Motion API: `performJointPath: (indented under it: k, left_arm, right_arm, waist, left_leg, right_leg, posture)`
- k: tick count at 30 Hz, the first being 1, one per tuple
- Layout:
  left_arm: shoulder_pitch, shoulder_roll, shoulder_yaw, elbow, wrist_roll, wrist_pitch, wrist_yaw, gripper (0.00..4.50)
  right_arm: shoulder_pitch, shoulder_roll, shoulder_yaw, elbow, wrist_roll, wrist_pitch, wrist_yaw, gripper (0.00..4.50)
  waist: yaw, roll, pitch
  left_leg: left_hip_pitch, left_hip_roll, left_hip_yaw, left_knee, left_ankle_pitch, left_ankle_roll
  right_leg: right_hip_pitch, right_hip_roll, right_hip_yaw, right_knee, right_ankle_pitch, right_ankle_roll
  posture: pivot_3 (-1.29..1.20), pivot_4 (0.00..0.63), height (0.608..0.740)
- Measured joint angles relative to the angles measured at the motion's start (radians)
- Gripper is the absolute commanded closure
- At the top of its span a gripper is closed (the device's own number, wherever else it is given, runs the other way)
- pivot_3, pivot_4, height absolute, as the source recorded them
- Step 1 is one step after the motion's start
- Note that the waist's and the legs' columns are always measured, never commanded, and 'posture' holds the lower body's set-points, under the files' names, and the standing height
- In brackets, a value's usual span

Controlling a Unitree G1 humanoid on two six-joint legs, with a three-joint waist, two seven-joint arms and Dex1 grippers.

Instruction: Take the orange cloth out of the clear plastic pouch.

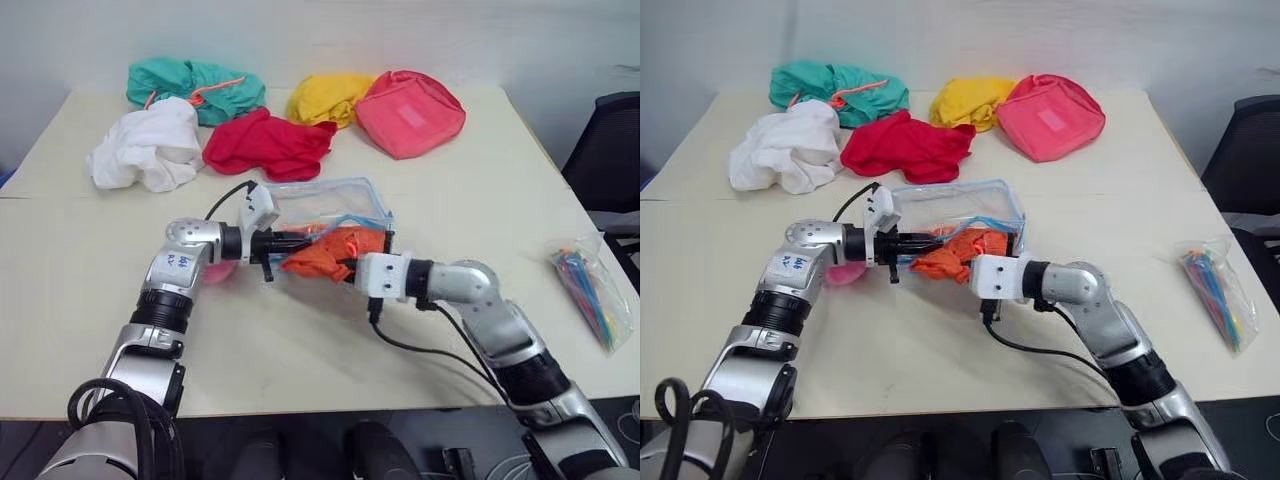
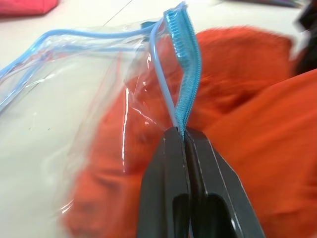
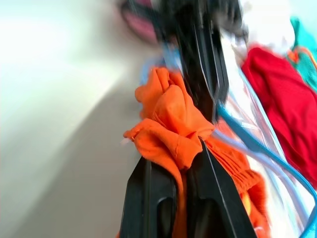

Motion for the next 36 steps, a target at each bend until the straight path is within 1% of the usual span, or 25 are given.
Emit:
performJointPath:
  k: [2, 4, 6, 8, 9, 13, 17, 19, 21, 22, 24, 25, 26, 27, 28, 29, 30, 31, 32, 33, 35, 36]
  left_arm:
    - [0.008, 0.006, 0.001, -0.001, 0.001, 0.004, 0.012, 4.5]
    - [0.012, 0.006, 0.0, -0.007, 0.0, 0.005, 0.013, 4.5]
    - [0.02, 0.015, -0.003, -0.021, 0.0, 0.004, 0.002, 4.5]
    - [0.023, 0.02, -0.005, -0.029, 0.0, 0.002, -0.006, 4.5]
    - [0.03, 0.027, -0.006, -0.037, -0.002, 0.001, -0.016, 4.5]
    - [0.041, 0.036, -0.005, -0.042, -0.004, 0.002, -0.035, 4.5]
    - [0.043, 0.039, -0.005, -0.044, -0.007, 0.002, -0.048, 4.5]
    - [0.043, 0.038, -0.005, -0.045, -0.008, 0.0, -0.054, 4.5]
    - [0.043, 0.038, -0.005, -0.045, -0.008, -0.004, -0.055, 4.5]
    - [0.043, 0.037, -0.005, -0.045, -0.008, -0.007, -0.055, 4.5]
    - [0.043, 0.036, -0.005, -0.044, -0.008, -0.008, -0.055, 4.5]
    - [0.042, 0.035, -0.005, -0.044, -0.008, -0.009, -0.056, 4.5]
    - [0.041, 0.03, -0.006, -0.043, -0.008, -0.009, -0.056, 4.5]
    - [0.041, 0.024, -0.009, -0.043, -0.008, -0.01, -0.056, 4.5]
    - [0.042, 0.018, -0.012, -0.043, -0.008, -0.011, -0.059, 4.5]
    - [0.044, 0.019, -0.016, -0.041, -0.008, -0.011, -0.065, 4.5]
    - [0.044, 0.019, -0.017, -0.04, -0.008, -0.011, -0.068, 4.5]
    - [0.044, 0.02, -0.017, -0.04, -0.008, -0.009, -0.074, 4.29]
    - [0.043, 0.02, -0.018, -0.04, -0.008, -0.008, -0.08, 4.06]
    - [0.042, 0.018, -0.021, -0.04, -0.008, -0.007, -0.084, 3.85]
    - [0.04, 0.016, -0.021, -0.042, -0.01, -0.002, -0.091, 3.27]
    - [0.04, 0.018, -0.021, -0.043, -0.015, 0.009, -0.099, 3.09]
  right_arm:
    - [0.07, -0.054, -0.043, -0.086, 0.078, 0.038, 0.04, 4.49]
    - [0.137, -0.091, -0.097, -0.168, 0.152, 0.099, 0.049, 4.49]
    - [0.23, -0.148, -0.22, -0.292, 0.26, 0.204, 0.041, 4.49]
    - [0.275, -0.18, -0.305, -0.351, 0.317, 0.26, 0.029, 4.49]
    - [0.319, -0.211, -0.401, -0.399, 0.365, 0.312, 0.016, 4.49]
    - [0.39, -0.305, -0.702, -0.417, 0.426, 0.412, -0.003, 4.49]
    - [0.395, -0.405, -0.922, -0.334, 0.425, 0.415, 0.031, 4.49]
    - [0.387, -0.439, -0.971, -0.281, 0.41, 0.389, 0.046, 4.49]
    - [0.393, -0.475, -0.986, -0.21, 0.347, 0.294, 0.069, 4.49]
    - [0.414, -0.493, -0.984, -0.151, 0.274, 0.179, 0.079, 4.49]
    - [0.447, -0.484, -0.961, -0.089, 0.192, 0.038, 0.079, 4.49]
    - [0.464, -0.469, -0.942, -0.063, 0.162, -0.016, 0.072, 4.49]
    - [0.497, -0.436, -0.905, -0.018, 0.108, -0.108, 0.042, 4.49]
    - [0.536, -0.379, -0.847, 0.042, 0.053, -0.198, 0.007, 4.49]
    - [0.564, -0.339, -0.793, 0.09, 0.016, -0.24, -0.011, 4.49]
    - [0.598, -0.287, -0.723, 0.154, -0.016, -0.279, -0.029, 4.21]
    - [0.612, -0.249, -0.689, 0.186, -0.026, -0.287, -0.038, 3.92]
    - [0.628, -0.207, -0.639, 0.222, -0.027, -0.305, -0.044, 3.69]
    - [0.632, -0.189, -0.607, 0.236, -0.024, -0.322, -0.046, 3.39]
    - [0.635, -0.188, -0.596, 0.234, -0.018, -0.339, -0.047, 3.05]
    - [0.646, -0.201, -0.597, 0.222, 0.001, -0.352, -0.044, 2.37]
    - [0.655, -0.205, -0.599, 0.209, 0.018, -0.349, -0.04, 2.17]
  waist:
    - [0.011, 0.0, 0.0]
    - [0.017, 0.0, 0.0]
    - [0.03, 0.0, 0.0]
    - [0.039, 0.0, 0.0]
    - [0.042, 0.0, 0.0]
    - [0.044, 0.0, 0.0]
    - [0.045, 0.0, 0.0]
    - [0.043, 0.0, 0.0]
    - [0.042, 0.0, 0.0]
    - [0.042, 0.0, 0.0]
    - [0.042, 0.0, 0.0]
    - [0.042, 0.0, 0.0]
    - [0.041, -0.002, -0.001]
    - [0.042, -0.007, -0.003]
    - [0.044, -0.008, -0.004]
    - [0.045, -0.007, -0.003]
    - [0.045, -0.005, -0.002]
    - [0.043, 0.001, 0.001]
    - [0.041, 0.004, 0.0]
    - [0.038, 0.006, 0.0]
    - [0.035, 0.005, 0.0]
    - [0.035, 0.005, 0.001]
  left_leg:
    - [0.0, 0.0, 0.0, 0.0, 0.0, 0.0]
    - [-0.001, 0.0, 0.0, 0.0, 0.0, 0.0]
    - [-0.001, -0.001, 0.0, 0.001, 0.0, 0.0]
    - [-0.002, 0.0, 0.0, 0.001, 0.0, 0.0]
    - [-0.001, -0.001, 0.0, 0.001, 0.0, 0.0]
    - [-0.001, -0.002, 0.001, 0.001, 0.0, 0.001]
    - [0.0, -0.001, 0.002, 0.001, 0.0, 0.001]
    - [0.0, -0.001, 0.002, 0.0, 0.0, 0.001]
    - [0.001, -0.001, 0.003, 0.0, 0.0, 0.001]
    - [0.001, -0.001, 0.003, 0.0, -0.001, 0.001]
    - [0.001, -0.001, 0.004, 0.0, -0.001, 0.001]
    - [0.001, -0.001, 0.004, 0.0, -0.001, 0.002]
    - [0.001, -0.001, 0.004, 0.0, -0.001, 0.002]
    - [0.002, 0.0, 0.003, 0.0, -0.001, 0.002]
    - [0.001, 0.0, 0.002, 0.0, -0.001, 0.002]
    - [0.001, -0.001, 0.003, 0.0, -0.001, 0.002]
    - [0.001, -0.001, 0.004, 0.0, 0.0, 0.002]
    - [0.001, -0.002, 0.005, 0.0, 0.0, 0.003]
    - [0.001, -0.003, 0.006, 0.0, 0.0, 0.003]
    - [0.002, -0.002, 0.006, 0.0, 0.0, 0.003]
    - [0.004, -0.001, 0.006, 0.0, 0.0, 0.003]
    - [0.004, 0.0, 0.006, 0.0, 0.0, 0.003]
  right_leg:
    - [0.0, 0.0, 0.0, -0.001, 0.0, 0.0]
    - [0.001, 0.0, 0.001, -0.002, 0.0, 0.0]
    - [0.001, -0.001, 0.001, -0.004, 0.0, 0.0]
    - [0.003, -0.001, 0.001, -0.008, 0.0, 0.0]
    - [0.004, -0.001, 0.001, -0.009, 0.0, 0.0]
    - [0.005, -0.001, 0.001, -0.011, 0.0, 0.0]
    - [0.005, 0.0, 0.002, -0.011, 0.0, 0.0]
    - [0.005, 0.0, 0.003, -0.011, 0.0, 0.0]
    - [0.005, 0.001, 0.003, -0.011, 0.0, 0.0]
    - [0.005, 0.001, 0.004, -0.012, 0.0, 0.0]
    - [0.005, 0.001, 0.004, -0.012, 0.0, 0.0]
    - [0.005, 0.001, 0.004, -0.011, 0.0, 0.0]
    - [0.005, 0.001, 0.004, -0.012, 0.0, 0.0]
    - [0.006, 0.002, 0.004, -0.012, 0.0, 0.0]
    - [0.007, 0.002, 0.004, -0.012, 0.0, 0.0]
    - [0.006, 0.001, 0.005, -0.011, 0.0, 0.0]
    - [0.006, 0.0, 0.005, -0.011, 0.0, 0.0]
    - [0.006, 0.0, 0.007, -0.01, 0.0, 0.0]
    - [0.005, 0.0, 0.008, -0.011, 0.0, 0.0]
    - [0.005, 0.001, 0.009, -0.01, 0.0, 0.0]
    - [0.006, 0.003, 0.01, -0.01, 0.0, 0.0]
    - [0.006, 0.003, 0.01, -0.01, 0.0, 0.0]
  posture:
    - [0.0, 0.15, 0.74]
    - [0.0, 0.15, 0.74]
    - [0.0, 0.15, 0.74]
    - [0.0, 0.15, 0.74]
    - [0.0, 0.15, 0.74]
    - [0.0, 0.15, 0.74]
    - [0.0, 0.15, 0.74]
    - [0.0, 0.15, 0.74]
    - [0.0, 0.15, 0.74]
    - [0.0, 0.15, 0.74]
    - [0.0, 0.15, 0.74]
    - [0.0, 0.15, 0.74]
    - [0.0, 0.15, 0.74]
    - [0.0, 0.15, 0.74]
    - [0.0, 0.15, 0.74]
    - [0.0, 0.15, 0.74]
    - [0.0, 0.15, 0.74]
    - [0.0, 0.15, 0.74]
    - [0.0, 0.15, 0.74]
    - [0.0, 0.15, 0.74]
    - [0.0, 0.15, 0.74]
    - [0.0, 0.15, 0.74]
